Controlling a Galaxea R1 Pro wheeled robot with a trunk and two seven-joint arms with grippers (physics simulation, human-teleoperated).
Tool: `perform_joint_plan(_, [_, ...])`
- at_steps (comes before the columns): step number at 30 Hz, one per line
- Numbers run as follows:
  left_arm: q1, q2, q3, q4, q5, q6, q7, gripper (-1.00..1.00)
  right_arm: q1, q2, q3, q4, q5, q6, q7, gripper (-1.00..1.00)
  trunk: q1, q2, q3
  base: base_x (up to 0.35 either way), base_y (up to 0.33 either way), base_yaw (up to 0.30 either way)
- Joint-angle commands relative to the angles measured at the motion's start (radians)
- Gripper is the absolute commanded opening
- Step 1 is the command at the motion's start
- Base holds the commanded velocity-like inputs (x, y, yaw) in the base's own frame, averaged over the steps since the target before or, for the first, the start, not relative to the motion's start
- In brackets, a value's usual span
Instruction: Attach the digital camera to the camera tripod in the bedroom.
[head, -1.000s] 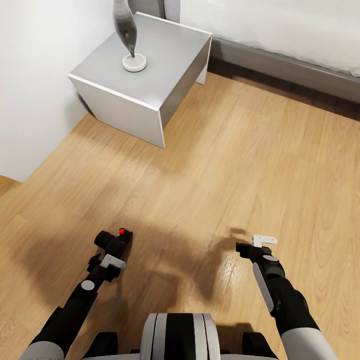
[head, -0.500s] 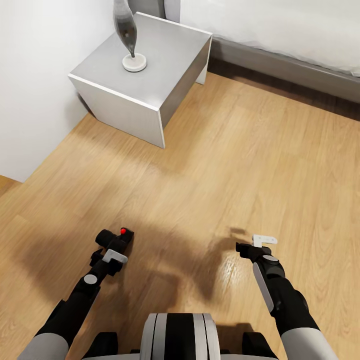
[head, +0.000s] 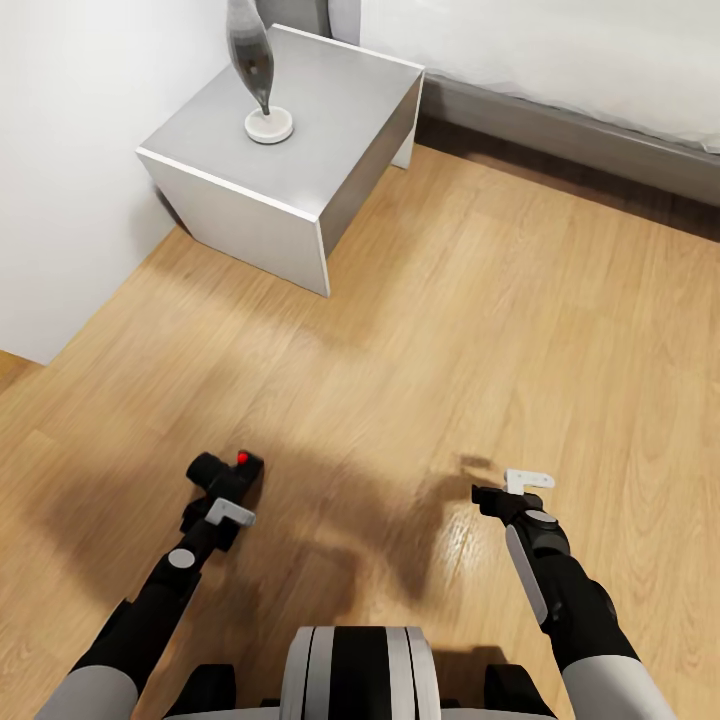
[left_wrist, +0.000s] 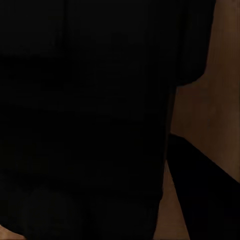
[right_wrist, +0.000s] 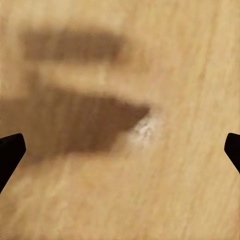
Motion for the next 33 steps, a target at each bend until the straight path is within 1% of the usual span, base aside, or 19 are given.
perform_joint_plan(1, [0.0,-0.001,0.003,-0.012,-0.011,0.003,-0.008,-1.0,0.0,0.0,0.001,-0.001,-0.006,0.004,-0.006,1.0,0.0,0.0,-0.001,0.0,0.0,0.0])
perform_joint_plan(5, [0.0,-0.013,0.004,-0.068,-0.006,0.003,-0.008,-1.0,0.0,0.0,0.001,-0.001,-0.006,0.004,-0.005,1.0,0.0,0.0,-0.001,0.0,0.0,0.0])
perform_joint_plan(10, [0.0,-0.047,0.008,-0.217,0.001,0.013,-0.006,-1.0,0.0,0.0,0.0,-0.001,-0.006,0.004,-0.005,1.0,0.0,0.0,-0.001,0.0,0.0,0.0])
perform_joint_plan(11, [0.0,-0.097,0.01,-0.348,0.01,0.03,0.007,-1.0,0.0,0.0,0.001,-0.001,-0.006,0.004,-0.005,1.0,0.0,0.0,-0.001,0.0,0.0,0.0])
perform_joint_plan(12, [0.0,-0.108,0.011,-0.363,0.012,0.035,0.01,-1.0,0.0,0.0,0.001,-0.001,-0.006,0.004,-0.005,1.0,0.0,0.0,-0.001,0.0,0.0,0.0])
perform_joint_plan(13, [0.0,-0.257,0.0,-0.326,0.187,0.087,0.176,-1.0,0.0,0.001,0.001,-0.001,-0.006,0.005,-0.002,1.0,0.0,0.0,-0.001,0.0,0.0,0.0])
perform_joint_plan(17, [0.0,-0.257,-0.037,-0.311,0.293,0.091,0.264,-1.0,0.0,0.001,0.001,-0.002,-0.006,0.005,0.0,1.0,0.0,0.0,-0.001,0.0,0.0,0.0])
perform_joint_plan(18, [0.0,-0.257,-0.067,-0.306,0.347,0.094,0.296,-1.0,0.0,0.001,0.001,-0.002,-0.006,0.006,0.001,1.0,0.0,0.0,-0.001,0.0,0.0,0.0])
perform_joint_plan(20, [0.0,-0.257,-0.099,-0.303,0.398,0.095,0.323,-1.0,0.0,0.0,0.001,-0.003,-0.006,0.006,0.002,1.0,0.0,0.0,-0.001,0.0,0.0,0.0])
perform_joint_plan(22, [0.0,-0.257,-0.161,-0.301,0.482,0.096,0.385,-1.0,0.0,0.0,0.001,-0.005,-0.006,0.007,0.004,1.0,0.0,0.0,-0.001,0.0,0.0,0.0])
perform_joint_plan(23, [0.001,-0.257,-0.227,-0.3,0.579,0.092,0.489,-1.0,0.0,0.0,0.001,-0.006,-0.007,0.008,0.004,1.0,0.0,0.0,-0.001,0.0,0.0,0.0])
perform_joint_plan(25, [0.001,-0.257,-0.255,-0.299,0.623,0.09,0.528,-1.0,0.0,0.0,0.001,-0.006,-0.007,0.009,0.005,1.0,0.0,0.0,-0.001,0.0,0.0,0.0])
perform_joint_plan(26, [0.001,-0.257,-0.29,-0.298,0.67,0.088,0.559,-1.0,0.0,0.0,0.001,-0.007,-0.007,0.01,0.005,1.0,0.0,0.0,-0.001,0.0,0.0,0.0])
perform_joint_plan(27, [0.001,-0.257,-0.309,-0.298,0.694,0.087,0.571,-1.0,0.0,0.0,0.001,-0.007,-0.007,0.01,0.005,1.0,0.0,0.0,-0.001,0.0,0.0,0.0])
perform_joint_plan(28, [0.001,-0.257,-0.381,-0.299,0.761,0.086,0.598,-1.0,0.0,0.0,0.001,-0.008,-0.008,0.011,0.005,1.0,0.0,0.0,-0.001,0.0,0.0,0.0])
perform_joint_plan(29, [0.001,-0.257,-0.449,-0.304,0.809,0.084,0.618,-1.0,0.0,0.0,0.001,-0.009,-0.008,0.011,0.005,1.0,0.0,0.0,-0.001,0.0,0.0,0.0])
perform_joint_plan(31, [0.001,-0.257,-0.491,-0.308,0.831,0.083,0.637,-1.0,0.0,0.0,0.001,-0.009,-0.008,0.012,0.006,1.0,0.0,0.0,-0.001,0.0,0.0,0.0])
perform_joint_plan(32, [0.001,-0.257,-0.527,-0.31,0.844,0.082,0.663,-1.0,0.0,0.0,0.001,-0.01,-0.008,0.012,0.006,1.0,0.0,0.0,-0.001,0.0,0.0,0.0])
perform_joint_plan(33, [0.001,-0.257,-0.542,-0.311,0.85,0.081,0.676,-1.0,0.0,0.0,0.0,-0.01,-0.008,0.013,0.006,1.0,0.0,0.0,-0.001,0.0,0.0,0.0])
